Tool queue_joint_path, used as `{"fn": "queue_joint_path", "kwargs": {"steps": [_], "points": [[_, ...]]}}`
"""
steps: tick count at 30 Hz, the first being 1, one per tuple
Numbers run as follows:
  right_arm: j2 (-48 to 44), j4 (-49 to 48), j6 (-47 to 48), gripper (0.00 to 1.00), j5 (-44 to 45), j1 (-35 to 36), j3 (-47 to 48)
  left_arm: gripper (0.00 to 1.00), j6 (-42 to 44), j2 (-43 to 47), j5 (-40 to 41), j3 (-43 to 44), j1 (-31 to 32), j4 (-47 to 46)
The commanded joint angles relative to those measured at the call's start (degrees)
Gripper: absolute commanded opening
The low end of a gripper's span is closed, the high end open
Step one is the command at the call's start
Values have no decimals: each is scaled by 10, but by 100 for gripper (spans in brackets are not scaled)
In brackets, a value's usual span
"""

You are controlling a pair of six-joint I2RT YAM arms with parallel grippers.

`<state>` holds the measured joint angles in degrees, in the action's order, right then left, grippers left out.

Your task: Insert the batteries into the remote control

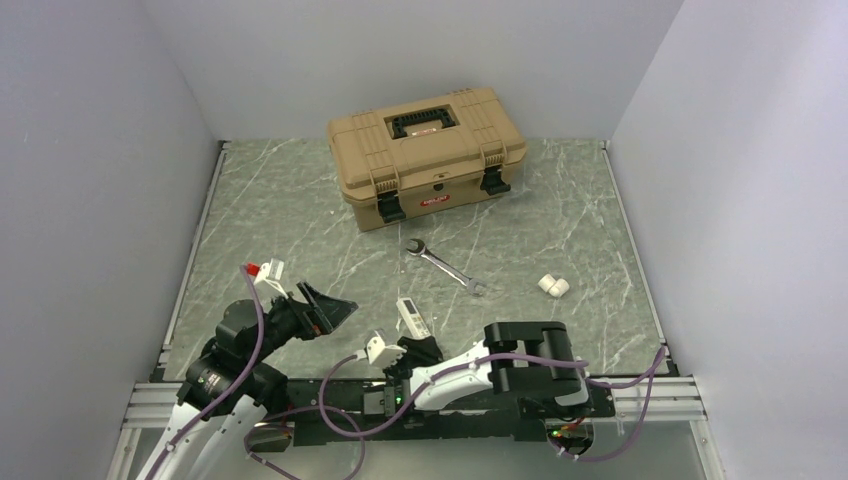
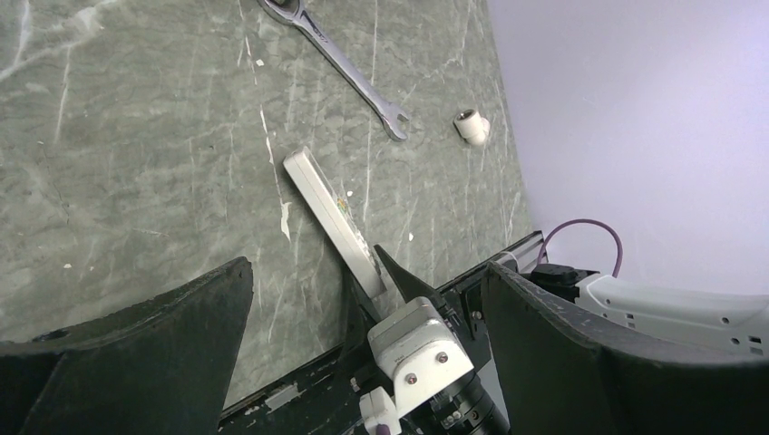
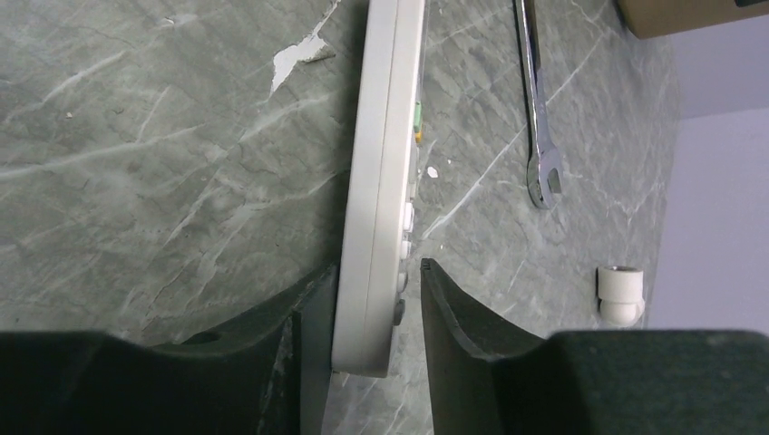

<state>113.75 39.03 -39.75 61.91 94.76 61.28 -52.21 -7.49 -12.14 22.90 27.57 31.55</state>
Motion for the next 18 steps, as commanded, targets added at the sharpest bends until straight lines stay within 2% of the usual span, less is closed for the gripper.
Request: {"fn": "queue_joint_path", "kwargs": {"steps": [1, 18], "points": [[11, -58, -18, 43, -179, 4, -15, 97, -5, -4, -1, 5, -3, -15], [-14, -88, 5, 56, -230, 3, -20, 97, -6, 0, 2, 7, -2, -7]]}}
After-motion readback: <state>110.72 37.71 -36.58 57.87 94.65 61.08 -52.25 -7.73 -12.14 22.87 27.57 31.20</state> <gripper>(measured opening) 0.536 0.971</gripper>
